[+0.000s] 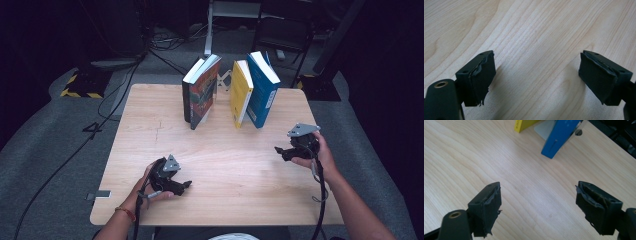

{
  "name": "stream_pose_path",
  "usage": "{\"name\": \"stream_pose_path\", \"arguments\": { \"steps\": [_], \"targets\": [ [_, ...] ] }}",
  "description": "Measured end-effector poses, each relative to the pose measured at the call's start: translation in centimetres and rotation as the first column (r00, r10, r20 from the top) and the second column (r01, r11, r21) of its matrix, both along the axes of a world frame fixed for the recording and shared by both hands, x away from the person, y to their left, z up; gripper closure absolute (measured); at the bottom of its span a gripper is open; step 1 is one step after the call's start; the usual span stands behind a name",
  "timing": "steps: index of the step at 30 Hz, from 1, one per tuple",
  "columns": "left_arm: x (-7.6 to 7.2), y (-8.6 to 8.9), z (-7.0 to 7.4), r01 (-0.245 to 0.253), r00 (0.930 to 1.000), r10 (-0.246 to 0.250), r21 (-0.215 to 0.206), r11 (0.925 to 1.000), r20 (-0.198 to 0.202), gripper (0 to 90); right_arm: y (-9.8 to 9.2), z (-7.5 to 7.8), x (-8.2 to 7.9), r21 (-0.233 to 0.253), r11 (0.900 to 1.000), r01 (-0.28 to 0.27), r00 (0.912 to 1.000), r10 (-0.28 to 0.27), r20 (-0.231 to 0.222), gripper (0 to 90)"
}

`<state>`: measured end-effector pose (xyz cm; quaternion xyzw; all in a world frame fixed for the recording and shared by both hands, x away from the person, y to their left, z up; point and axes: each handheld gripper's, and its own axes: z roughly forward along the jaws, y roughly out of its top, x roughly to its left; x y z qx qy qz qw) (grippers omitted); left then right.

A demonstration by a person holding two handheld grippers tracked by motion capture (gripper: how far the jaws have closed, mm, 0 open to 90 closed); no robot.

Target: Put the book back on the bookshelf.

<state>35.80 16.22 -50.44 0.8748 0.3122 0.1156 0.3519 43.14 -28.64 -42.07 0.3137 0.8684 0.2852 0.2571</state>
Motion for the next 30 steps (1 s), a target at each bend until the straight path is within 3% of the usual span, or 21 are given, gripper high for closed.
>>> {"name": "stream_pose_path", "arguments": {
  "steps": [13,22,30],
  "targets": [
    [0.0,0.0,0.0,-0.003,1.0,0.003,-0.001,1.0,0.0,14.3,-2.3,-2.2,-2.1,0.001,1.0,0.002,1.0,-0.002,-0.002,19.0],
    [0.0,0.0,0.0,-0.005,1.0,0.005,-0.001,1.0,-0.001,14.3,-3.8,-3.3,-3.6,0.036,0.999,-0.002,1.0,0.002,-0.001,18.6],
    [0.0,0.0,0.0,-0.002,1.0,0.002,0.0,1.0,0.0,14.3,-5.3,-5.0,-4.8,0.054,0.998,0.012,0.9994,-0.01,-0.032,18.0]
  ]
}}
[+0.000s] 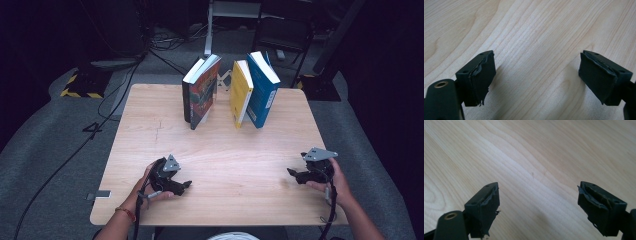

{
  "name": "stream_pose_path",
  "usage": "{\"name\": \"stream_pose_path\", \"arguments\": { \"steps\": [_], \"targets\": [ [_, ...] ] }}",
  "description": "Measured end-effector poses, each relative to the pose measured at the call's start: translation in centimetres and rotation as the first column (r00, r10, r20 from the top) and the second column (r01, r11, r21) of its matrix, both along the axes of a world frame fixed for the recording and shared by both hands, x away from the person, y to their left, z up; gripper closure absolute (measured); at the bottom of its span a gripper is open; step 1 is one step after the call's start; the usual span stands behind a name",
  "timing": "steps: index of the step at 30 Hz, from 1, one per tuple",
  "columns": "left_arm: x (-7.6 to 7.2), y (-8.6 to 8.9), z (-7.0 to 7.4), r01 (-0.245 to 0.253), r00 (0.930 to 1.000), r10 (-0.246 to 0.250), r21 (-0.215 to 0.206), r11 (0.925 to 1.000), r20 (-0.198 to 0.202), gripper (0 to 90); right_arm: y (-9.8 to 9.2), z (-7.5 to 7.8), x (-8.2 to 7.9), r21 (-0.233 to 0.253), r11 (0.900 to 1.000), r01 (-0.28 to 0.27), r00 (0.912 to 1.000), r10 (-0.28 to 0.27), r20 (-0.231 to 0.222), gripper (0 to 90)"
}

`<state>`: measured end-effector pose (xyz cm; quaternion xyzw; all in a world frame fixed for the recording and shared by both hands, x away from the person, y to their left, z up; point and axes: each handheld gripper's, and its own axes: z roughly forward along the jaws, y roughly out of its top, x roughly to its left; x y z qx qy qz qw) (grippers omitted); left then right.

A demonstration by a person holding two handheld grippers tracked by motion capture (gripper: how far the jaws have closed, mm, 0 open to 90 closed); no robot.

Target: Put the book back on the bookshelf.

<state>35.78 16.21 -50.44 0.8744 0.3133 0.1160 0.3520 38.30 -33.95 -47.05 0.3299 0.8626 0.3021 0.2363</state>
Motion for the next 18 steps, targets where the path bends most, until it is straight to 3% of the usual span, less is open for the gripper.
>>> {"name": "stream_pose_path", "arguments": {
  "steps": [18],
  "targets": [
    [0.0,0.0,0.0,-0.003,1.0,0.003,0.0,1.0,0.0,14.3,-4.1,-2.4,-2.8,0.09,0.992,0.085,0.9962,-0.083,-0.028,17.3]
  ]
}}
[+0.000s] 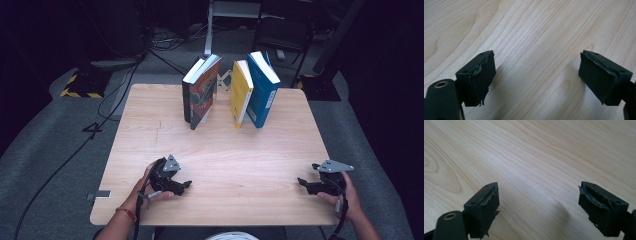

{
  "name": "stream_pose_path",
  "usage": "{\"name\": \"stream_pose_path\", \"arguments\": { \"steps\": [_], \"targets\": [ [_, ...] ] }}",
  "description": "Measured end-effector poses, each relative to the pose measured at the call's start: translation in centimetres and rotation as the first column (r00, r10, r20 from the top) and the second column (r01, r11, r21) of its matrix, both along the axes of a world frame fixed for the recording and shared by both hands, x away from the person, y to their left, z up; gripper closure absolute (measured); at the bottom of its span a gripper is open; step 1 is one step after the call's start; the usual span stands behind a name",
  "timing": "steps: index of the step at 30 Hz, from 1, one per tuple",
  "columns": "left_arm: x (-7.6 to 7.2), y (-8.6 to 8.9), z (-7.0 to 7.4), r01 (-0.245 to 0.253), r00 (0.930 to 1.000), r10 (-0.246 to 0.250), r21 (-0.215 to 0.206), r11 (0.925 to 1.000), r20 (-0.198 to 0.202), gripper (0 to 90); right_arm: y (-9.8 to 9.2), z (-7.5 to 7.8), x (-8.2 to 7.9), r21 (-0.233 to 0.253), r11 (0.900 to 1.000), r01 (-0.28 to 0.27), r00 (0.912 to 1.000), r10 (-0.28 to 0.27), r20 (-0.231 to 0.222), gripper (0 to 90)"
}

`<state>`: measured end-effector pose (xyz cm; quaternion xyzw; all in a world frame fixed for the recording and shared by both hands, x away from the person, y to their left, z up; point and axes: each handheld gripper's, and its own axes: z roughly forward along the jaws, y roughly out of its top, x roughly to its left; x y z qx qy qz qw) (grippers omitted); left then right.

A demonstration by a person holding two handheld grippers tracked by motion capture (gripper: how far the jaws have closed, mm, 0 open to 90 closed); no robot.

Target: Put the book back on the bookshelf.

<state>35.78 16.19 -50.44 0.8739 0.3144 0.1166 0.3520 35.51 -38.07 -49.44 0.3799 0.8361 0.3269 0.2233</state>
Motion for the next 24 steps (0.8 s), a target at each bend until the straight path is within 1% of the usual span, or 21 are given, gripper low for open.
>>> {"name": "stream_pose_path", "arguments": {
  "steps": [1,3,6,8,9,13,14,17,24],
  "targets": [
    [0.0,0.0,0.0,0.0,1.0,0.0,0.0,1.0,0.0,14.3,-0.3,-0.1,-0.2,0.001,1.0,0.006,1.0,-0.006,0.004,17.1],
    [0.0,0.0,0.0,-0.001,1.0,0.001,0.0,1.0,0.0,14.3,-0.9,-0.2,-0.5,0.021,1.0,0.024,0.9997,-0.024,0.0,16.9],
    [0.0,0.0,0.0,-0.001,1.0,0.001,-0.001,1.0,-0.001,14.3,-1.4,-0.3,-0.8,0.031,0.999,0.043,0.999,-0.043,-0.009,16.8],
    [0.0,0.0,0.0,-0.001,1.0,0.001,-0.001,1.0,-0.001,14.3,-1.9,-0.5,-1.0,0.049,0.997,0.052,0.9985,-0.051,-0.021,16.7],
    [0.0,0.0,0.0,-0.001,1.0,0.001,-0.001,1.0,-0.001,14.3,-2.1,-0.5,-1.1,0.051,0.997,0.058,0.9981,-0.056,-0.027,16.6],
    [0.0,0.0,0.0,-0.003,1.0,0.003,0.0,1.0,0.0,14.4,-2.6,-0.7,-1.3,0.07,0.995,0.077,0.9964,-0.074,-0.042,16.3],
    [0.0,0.0,0.0,-0.003,1.0,0.003,0.0,1.0,0.0,14.4,-2.7,-0.8,-1.2,0.079,0.993,0.089,0.995,-0.085,-0.051,15.8],
    [0.0,0.0,0.0,-0.003,1.0,0.003,0.0,1.0,0.0,14.4,-2.9,-1.0,-1.1,0.109,0.989,0.096,0.9941,-0.09,-0.06,15.0],
    [0.0,0.0,0.0,-0.003,1.0,0.003,0.001,1.0,0.001,14.4,-3.0,-1.0,-1.0,0.106,0.99,0.095,0.9942,-0.088,-0.062,13.9]
  ]
}}
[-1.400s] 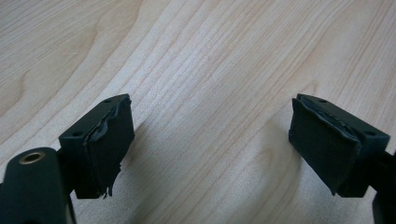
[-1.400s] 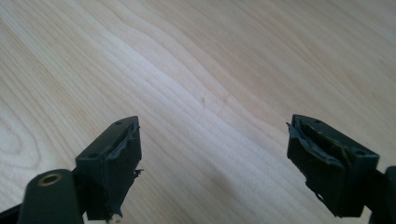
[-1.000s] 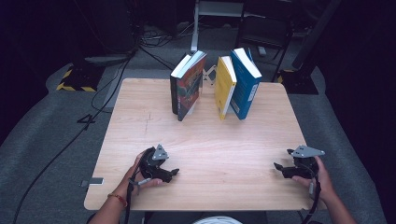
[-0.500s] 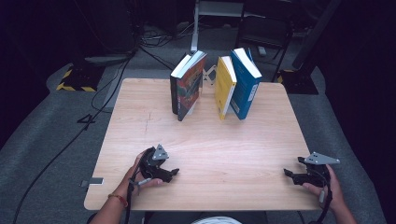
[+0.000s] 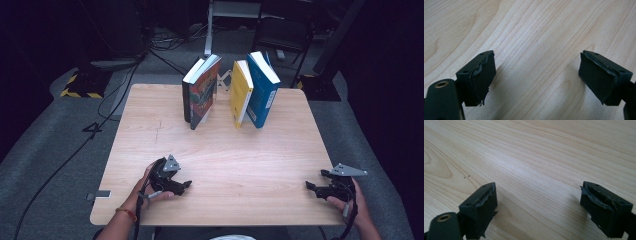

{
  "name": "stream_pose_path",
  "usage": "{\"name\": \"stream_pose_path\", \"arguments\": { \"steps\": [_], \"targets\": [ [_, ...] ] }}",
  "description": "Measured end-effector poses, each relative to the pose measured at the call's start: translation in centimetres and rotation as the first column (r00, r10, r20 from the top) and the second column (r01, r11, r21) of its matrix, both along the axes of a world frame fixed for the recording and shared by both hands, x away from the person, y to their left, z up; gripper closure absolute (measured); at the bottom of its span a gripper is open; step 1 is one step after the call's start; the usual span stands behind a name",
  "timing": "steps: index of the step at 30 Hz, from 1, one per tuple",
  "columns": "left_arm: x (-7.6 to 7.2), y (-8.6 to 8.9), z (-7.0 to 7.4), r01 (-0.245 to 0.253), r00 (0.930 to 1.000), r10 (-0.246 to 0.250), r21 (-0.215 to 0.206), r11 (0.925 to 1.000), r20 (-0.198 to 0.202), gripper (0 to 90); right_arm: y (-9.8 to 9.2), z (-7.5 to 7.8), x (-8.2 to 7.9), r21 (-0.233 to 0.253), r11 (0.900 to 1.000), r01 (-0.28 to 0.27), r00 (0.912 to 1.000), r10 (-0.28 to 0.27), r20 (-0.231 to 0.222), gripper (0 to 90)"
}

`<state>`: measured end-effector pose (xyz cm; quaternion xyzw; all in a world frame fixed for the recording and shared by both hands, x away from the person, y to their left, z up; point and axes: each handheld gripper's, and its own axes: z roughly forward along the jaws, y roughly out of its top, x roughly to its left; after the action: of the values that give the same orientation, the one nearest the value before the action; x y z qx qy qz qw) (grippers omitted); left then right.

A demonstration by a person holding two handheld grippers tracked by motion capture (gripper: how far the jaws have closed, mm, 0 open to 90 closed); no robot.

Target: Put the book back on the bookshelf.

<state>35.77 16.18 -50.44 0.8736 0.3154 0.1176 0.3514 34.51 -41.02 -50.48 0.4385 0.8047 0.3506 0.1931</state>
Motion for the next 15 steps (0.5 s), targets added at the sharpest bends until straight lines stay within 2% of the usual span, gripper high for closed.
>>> {"name": "stream_pose_path", "arguments": {
  "steps": [15],
  "targets": [
    [-0.05,-0.04,-0.01,-0.006,1.0,0.006,-0.002,1.0,0.001,14.5,0.05,-0.02,0.15,-0.001,1.0,-0.003,1.0,0.003,0.0,13.2]
  ]
}}
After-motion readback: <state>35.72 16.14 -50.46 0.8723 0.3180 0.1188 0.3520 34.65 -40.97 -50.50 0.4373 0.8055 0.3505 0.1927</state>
